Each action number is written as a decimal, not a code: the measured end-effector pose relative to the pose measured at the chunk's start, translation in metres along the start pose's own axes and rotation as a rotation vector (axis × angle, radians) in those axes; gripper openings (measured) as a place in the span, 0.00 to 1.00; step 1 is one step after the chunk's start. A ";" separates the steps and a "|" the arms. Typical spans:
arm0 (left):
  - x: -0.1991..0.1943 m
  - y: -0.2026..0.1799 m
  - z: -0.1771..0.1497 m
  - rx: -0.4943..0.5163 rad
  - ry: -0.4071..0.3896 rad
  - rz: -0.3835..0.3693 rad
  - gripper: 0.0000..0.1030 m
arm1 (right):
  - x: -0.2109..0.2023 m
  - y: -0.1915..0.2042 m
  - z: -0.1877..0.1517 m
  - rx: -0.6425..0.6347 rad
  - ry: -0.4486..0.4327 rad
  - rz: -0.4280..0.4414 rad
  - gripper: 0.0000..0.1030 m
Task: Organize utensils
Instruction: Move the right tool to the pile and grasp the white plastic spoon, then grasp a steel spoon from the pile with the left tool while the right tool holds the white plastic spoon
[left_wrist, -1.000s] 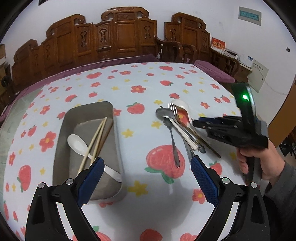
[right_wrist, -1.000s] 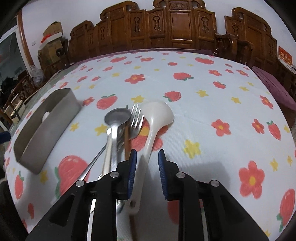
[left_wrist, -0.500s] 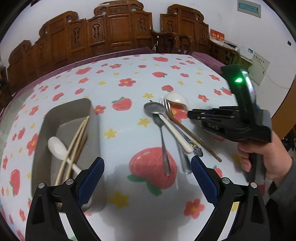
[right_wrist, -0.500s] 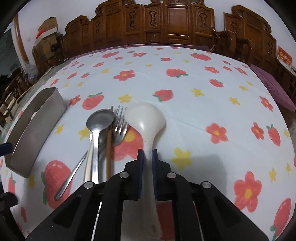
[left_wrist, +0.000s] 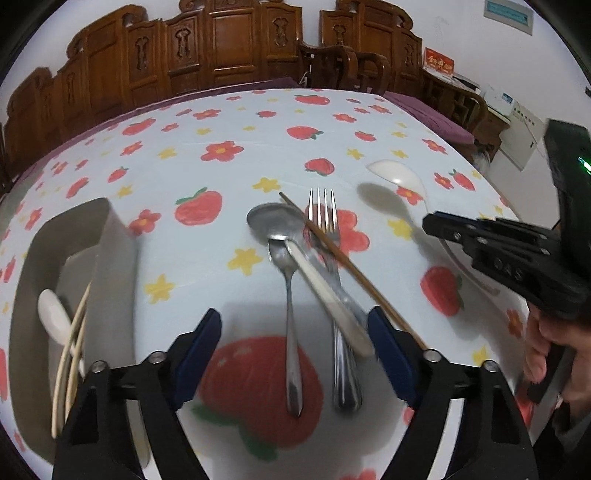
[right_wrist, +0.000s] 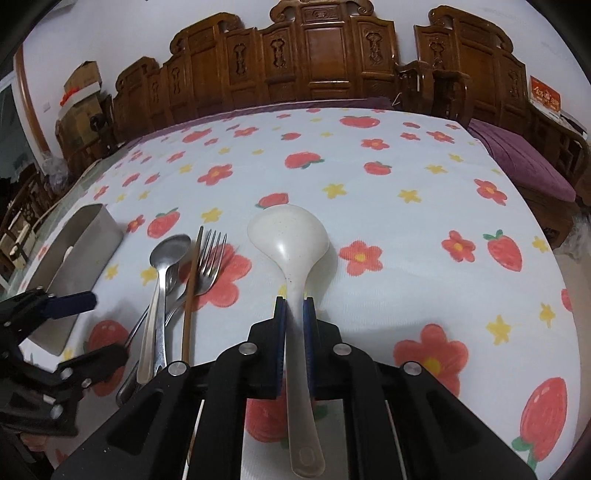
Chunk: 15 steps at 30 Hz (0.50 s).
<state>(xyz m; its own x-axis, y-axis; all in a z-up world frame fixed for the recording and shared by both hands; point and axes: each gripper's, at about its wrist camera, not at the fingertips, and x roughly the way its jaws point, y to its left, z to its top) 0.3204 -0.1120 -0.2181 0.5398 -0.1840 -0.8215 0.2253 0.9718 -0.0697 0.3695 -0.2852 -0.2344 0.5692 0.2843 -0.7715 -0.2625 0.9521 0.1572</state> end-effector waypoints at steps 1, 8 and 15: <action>0.003 -0.001 0.002 -0.005 0.003 -0.002 0.68 | 0.000 0.000 0.000 0.001 -0.003 0.002 0.10; 0.016 -0.002 0.020 -0.051 0.010 -0.023 0.47 | -0.003 0.000 0.004 -0.004 -0.017 0.003 0.10; 0.022 -0.016 0.025 -0.047 0.016 -0.068 0.27 | -0.006 -0.006 0.006 0.011 -0.026 0.006 0.10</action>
<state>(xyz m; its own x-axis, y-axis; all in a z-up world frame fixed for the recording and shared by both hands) 0.3488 -0.1352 -0.2215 0.5116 -0.2474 -0.8228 0.2222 0.9632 -0.1515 0.3724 -0.2916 -0.2266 0.5879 0.2926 -0.7542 -0.2577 0.9515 0.1682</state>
